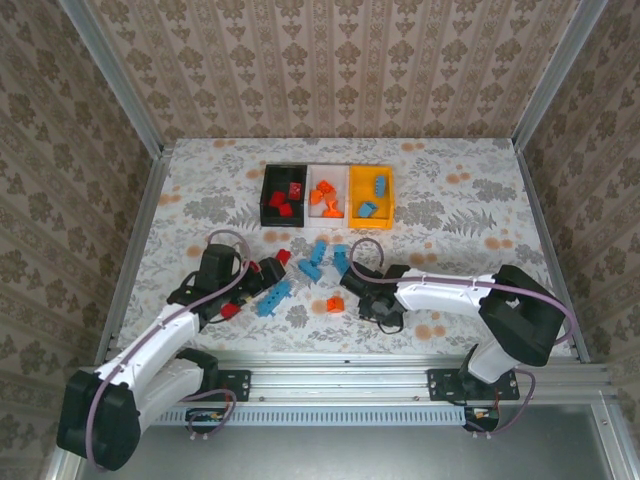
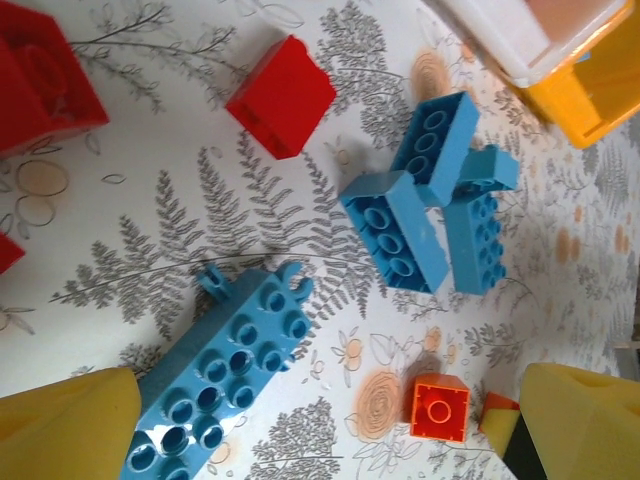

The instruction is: Sort the legos into containers by color

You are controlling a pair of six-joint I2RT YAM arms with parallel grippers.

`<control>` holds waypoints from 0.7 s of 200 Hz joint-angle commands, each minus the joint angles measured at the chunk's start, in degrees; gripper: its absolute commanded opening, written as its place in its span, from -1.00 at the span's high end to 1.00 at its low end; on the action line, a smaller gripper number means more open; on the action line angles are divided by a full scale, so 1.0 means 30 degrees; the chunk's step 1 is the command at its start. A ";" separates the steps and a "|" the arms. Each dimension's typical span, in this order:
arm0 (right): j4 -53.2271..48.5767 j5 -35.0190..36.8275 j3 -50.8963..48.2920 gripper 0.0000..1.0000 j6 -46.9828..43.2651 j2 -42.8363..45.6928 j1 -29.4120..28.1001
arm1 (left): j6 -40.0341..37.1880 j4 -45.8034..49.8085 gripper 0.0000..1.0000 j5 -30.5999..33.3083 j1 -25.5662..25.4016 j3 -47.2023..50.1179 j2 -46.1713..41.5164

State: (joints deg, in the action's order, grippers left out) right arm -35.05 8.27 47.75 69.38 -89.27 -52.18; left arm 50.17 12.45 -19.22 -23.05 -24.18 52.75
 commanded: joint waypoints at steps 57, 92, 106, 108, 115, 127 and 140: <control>-0.0474 0.5961 0.7718 0.38 -0.8207 -0.1603 0.1116 | -0.1088 0.0806 -1.00 -0.2735 0.5654 -0.0468 0.1334; 0.1277 0.4525 1.1282 0.38 -1.2949 -0.4859 0.3290 | -0.0920 0.1280 -1.00 -0.4620 0.8031 -0.0865 0.1539; 0.1356 0.3644 1.3400 0.37 -1.4268 -0.6681 0.4188 | -0.1079 0.1782 -1.00 -0.4663 0.8151 -0.0826 0.1177; 0.1308 0.3552 1.3760 0.37 -1.4453 -0.6979 0.4300 | -0.1065 0.1816 -1.00 -0.4658 0.8173 -0.0796 0.1096; 0.0915 0.3429 1.5155 0.37 -1.4904 -0.8037 0.4562 | -0.0983 0.1827 -0.99 -0.4666 0.8208 -0.0681 0.0854; 0.0660 0.3354 1.7342 0.36 -1.6323 -0.9764 0.4737 | -0.0886 0.1964 -1.00 -0.4646 0.8338 -0.0525 0.0446; 0.0738 0.3298 1.8826 0.35 -1.7672 -1.1209 0.4840 | -0.0817 0.2330 -1.00 -0.4633 0.8446 -0.0502 -0.0110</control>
State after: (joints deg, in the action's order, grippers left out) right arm -32.16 19.51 95.98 28.16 -116.05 -38.15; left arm 48.01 16.47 -31.00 1.39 -24.82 55.40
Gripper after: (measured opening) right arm 0.324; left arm 0.997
